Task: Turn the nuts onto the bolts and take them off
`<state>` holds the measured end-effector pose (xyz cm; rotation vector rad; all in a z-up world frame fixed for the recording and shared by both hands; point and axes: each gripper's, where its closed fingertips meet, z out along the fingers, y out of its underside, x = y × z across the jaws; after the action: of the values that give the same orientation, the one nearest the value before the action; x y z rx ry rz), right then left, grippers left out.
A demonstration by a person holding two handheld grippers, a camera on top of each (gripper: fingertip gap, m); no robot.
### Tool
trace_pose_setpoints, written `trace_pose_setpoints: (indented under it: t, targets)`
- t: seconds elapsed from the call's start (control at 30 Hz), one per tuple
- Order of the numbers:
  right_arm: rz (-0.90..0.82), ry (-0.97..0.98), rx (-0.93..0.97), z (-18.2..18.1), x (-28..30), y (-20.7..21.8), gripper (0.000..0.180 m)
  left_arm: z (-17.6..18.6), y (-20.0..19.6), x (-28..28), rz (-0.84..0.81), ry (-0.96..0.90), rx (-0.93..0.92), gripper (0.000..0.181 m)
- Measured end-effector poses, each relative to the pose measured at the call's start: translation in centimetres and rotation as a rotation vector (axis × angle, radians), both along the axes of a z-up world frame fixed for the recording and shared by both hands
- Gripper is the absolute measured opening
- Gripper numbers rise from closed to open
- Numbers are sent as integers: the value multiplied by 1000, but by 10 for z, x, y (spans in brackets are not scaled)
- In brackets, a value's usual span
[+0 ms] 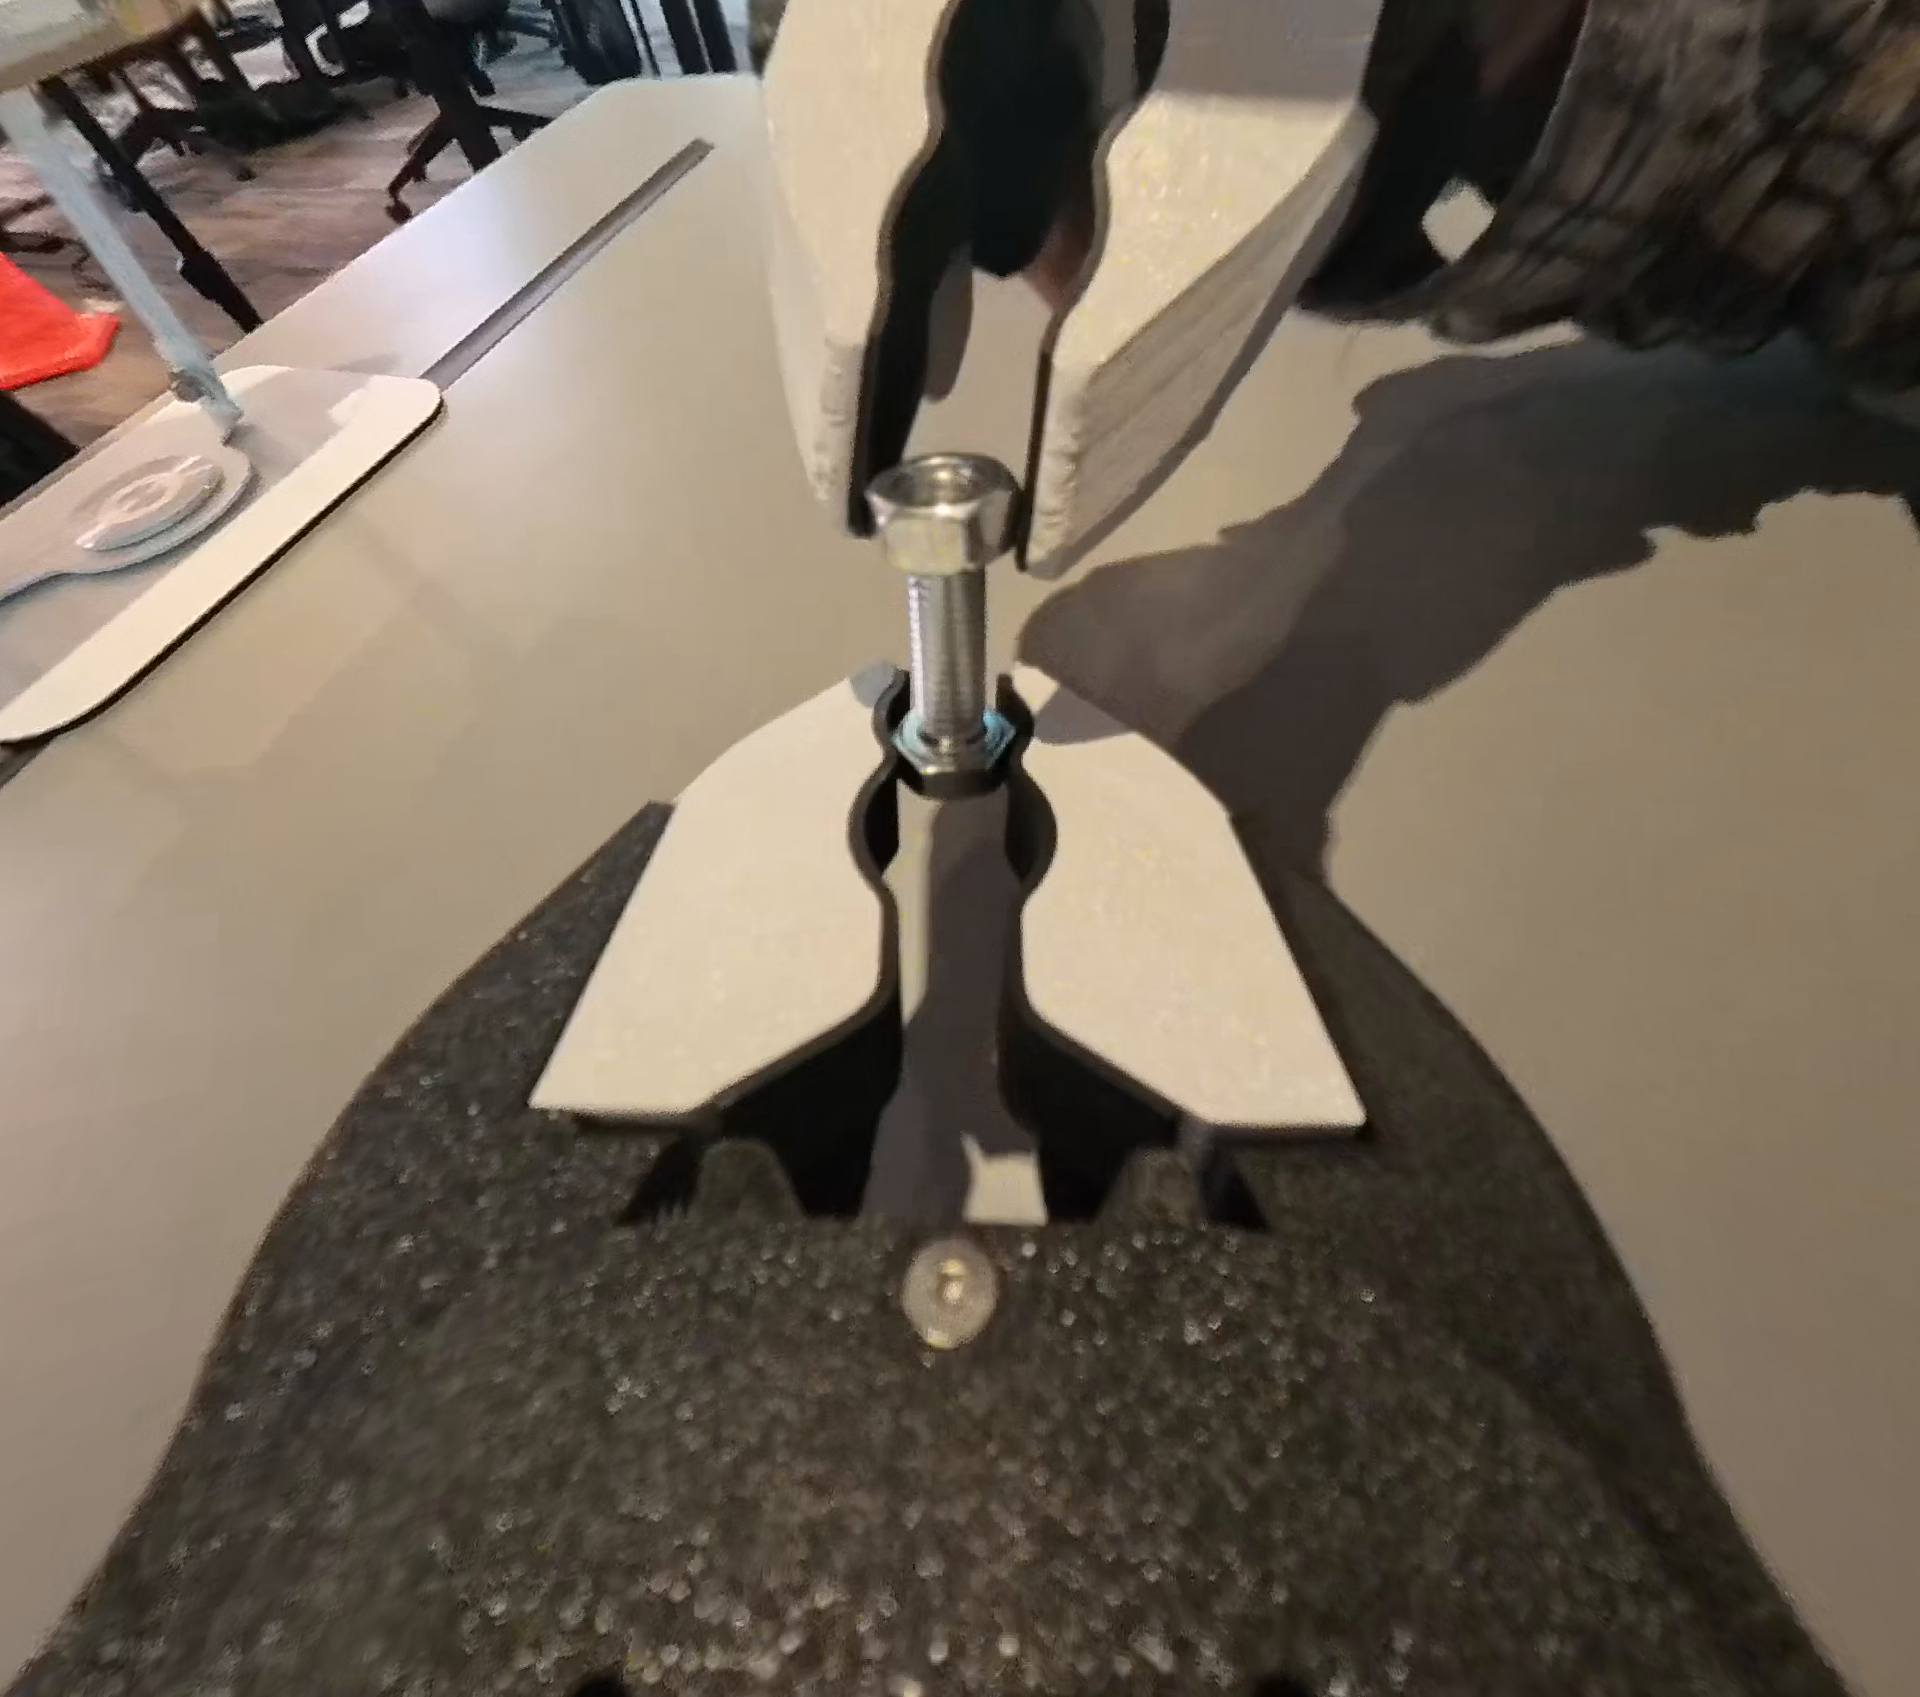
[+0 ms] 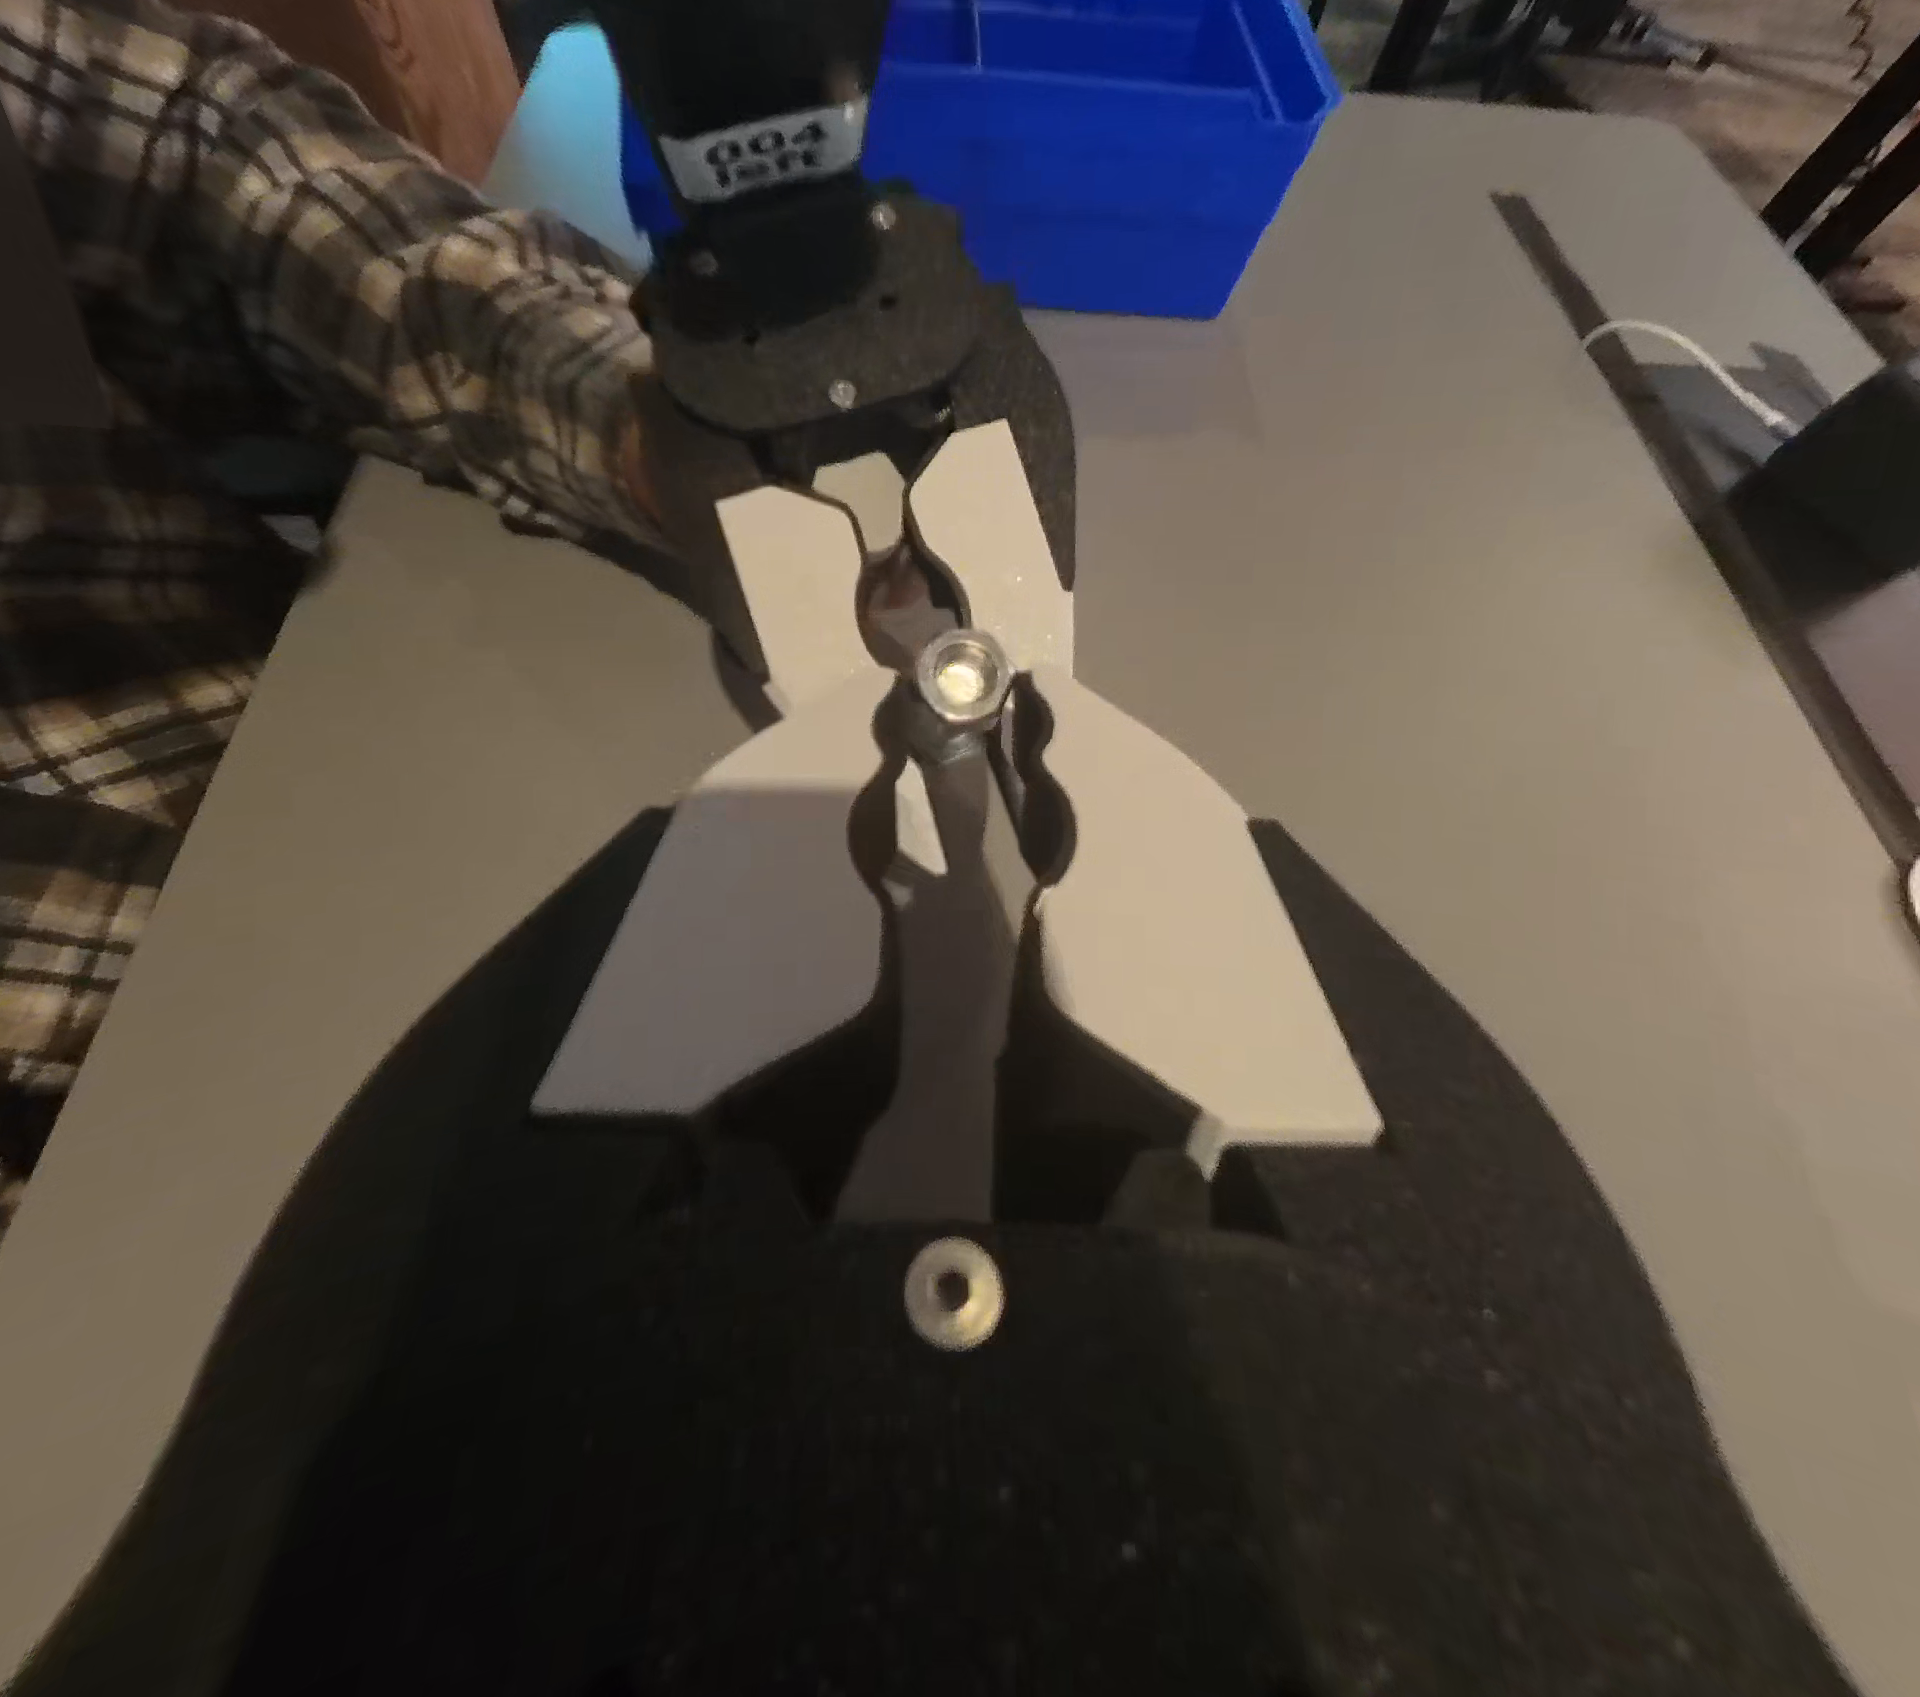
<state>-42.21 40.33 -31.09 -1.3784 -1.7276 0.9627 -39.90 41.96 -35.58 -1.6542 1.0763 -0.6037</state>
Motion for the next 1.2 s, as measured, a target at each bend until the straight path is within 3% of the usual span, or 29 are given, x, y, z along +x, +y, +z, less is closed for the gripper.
trace_pose_setpoints:
  t: [0.13,0.43,1.2]
  targets:
    - [-15,-120,30,-9,4,1,18,-10,2,-1,20,86,5,15]
    - [-37,-168,41,-17,4,3,18,-19,3,-1,31,117,-26,15]
    - [-9,-94,33,-4,1,1,20,-4,-2,3,-10,-10,-54,15]
